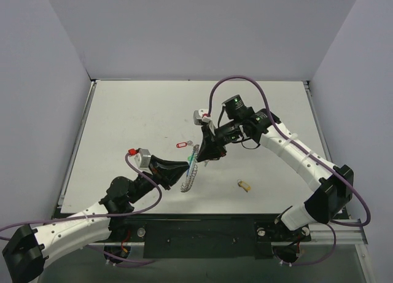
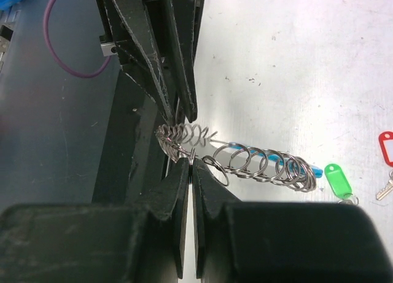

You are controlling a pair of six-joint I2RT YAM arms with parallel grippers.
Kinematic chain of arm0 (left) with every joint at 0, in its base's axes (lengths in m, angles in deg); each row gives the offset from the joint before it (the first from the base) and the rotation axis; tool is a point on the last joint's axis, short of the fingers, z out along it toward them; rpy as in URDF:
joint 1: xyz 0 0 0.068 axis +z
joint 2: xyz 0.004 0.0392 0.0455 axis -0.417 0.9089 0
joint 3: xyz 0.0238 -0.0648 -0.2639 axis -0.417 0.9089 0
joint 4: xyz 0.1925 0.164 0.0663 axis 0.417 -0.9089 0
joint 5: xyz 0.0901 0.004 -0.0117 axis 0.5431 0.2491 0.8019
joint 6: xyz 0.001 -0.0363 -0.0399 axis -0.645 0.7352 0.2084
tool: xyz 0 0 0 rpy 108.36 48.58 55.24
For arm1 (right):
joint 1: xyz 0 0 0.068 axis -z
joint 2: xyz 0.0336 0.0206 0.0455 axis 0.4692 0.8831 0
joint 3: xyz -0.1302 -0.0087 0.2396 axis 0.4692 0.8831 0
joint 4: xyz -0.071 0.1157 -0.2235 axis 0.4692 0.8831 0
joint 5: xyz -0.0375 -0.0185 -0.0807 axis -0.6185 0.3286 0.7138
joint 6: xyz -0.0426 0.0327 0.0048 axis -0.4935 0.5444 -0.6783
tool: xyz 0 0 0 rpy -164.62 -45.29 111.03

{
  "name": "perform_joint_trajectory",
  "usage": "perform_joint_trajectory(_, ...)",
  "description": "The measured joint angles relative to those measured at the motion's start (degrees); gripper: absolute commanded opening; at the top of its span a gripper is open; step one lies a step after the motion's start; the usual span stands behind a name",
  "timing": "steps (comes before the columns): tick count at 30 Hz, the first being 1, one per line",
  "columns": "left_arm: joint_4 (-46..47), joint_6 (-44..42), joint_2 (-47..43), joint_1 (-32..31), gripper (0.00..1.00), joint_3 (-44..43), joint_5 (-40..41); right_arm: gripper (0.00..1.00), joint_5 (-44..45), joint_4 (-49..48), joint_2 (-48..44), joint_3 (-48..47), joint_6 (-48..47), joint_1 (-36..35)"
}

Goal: Put the keys on the keyring

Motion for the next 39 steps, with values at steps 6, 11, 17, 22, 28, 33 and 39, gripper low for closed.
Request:
perform_joint_trajectory(6, 2.99, -1.64, 1.84, 0.0, 0.21, -0.02, -2.82, 0.0, -1.33, 0.68, 0.2, 0.0, -0.07, -1.25)
perform_joint_trajectory(11, 3.98, -2.58, 4.26, 0.0, 0.2, -0.35, -4.48, 0.0, -1.92, 0.81, 0.46, 0.0, 0.0, -1.86)
perform_joint_trajectory(17, 5.27, -2.93, 5.88, 0.0, 0.21, -0.44, -5.7, 0.0, -2.19, 0.76, 0.46, 0.02, 0.42, -2.03)
perform_joint_trajectory(22, 6.51, -2.95, 6.86, 0.0, 0.21, -0.55, -6.4, 0.0, -2.23, 0.55, 0.55, 0.11, 1.14, -2.25)
perform_joint_trajectory(28, 7.21, -2.95, 7.65, 0.0, 0.21, -0.9, -6.93, 0.0, -2.21, 0.22, 1.66, 0.11, 1.75, -2.64)
perform_joint_trajectory(33, 7.19, -2.95, 7.72, 0.0, 0.18, -0.9, -7.02, 0.0, -2.16, 0.17, 1.86, 0.13, 2.19, -2.64)
perform_joint_trajectory(39, 6.91, -2.93, 7.69, 0.02, 0.0, -0.9, -6.95, 0.0, -2.16, 0.15, 1.86, 0.13, 2.71, -2.64)
